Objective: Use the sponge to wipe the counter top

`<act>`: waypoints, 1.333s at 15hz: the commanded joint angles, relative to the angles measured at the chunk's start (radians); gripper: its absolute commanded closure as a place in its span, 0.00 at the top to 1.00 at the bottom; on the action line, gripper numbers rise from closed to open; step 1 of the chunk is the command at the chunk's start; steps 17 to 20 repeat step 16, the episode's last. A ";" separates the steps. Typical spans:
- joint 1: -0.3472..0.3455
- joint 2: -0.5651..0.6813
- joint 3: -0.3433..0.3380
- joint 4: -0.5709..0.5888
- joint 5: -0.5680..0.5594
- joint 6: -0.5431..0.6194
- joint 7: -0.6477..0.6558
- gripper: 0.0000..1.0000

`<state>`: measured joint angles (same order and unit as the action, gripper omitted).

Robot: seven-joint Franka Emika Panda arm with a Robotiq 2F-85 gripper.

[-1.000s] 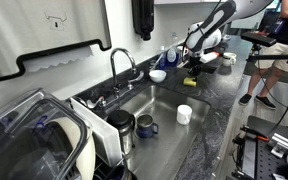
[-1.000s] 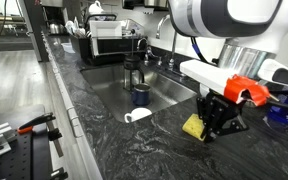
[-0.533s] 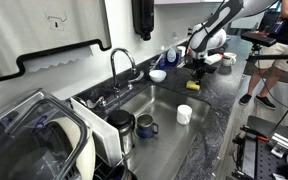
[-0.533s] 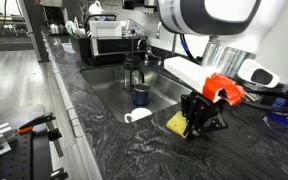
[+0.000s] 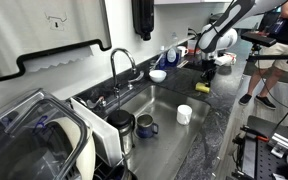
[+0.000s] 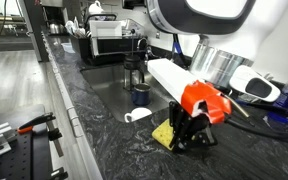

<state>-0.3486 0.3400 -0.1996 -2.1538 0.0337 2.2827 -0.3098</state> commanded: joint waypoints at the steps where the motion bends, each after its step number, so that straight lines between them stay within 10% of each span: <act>1: -0.013 0.014 -0.020 -0.011 0.000 0.049 -0.007 0.02; 20: -0.018 0.040 0.060 0.070 0.164 0.048 -0.064 0.02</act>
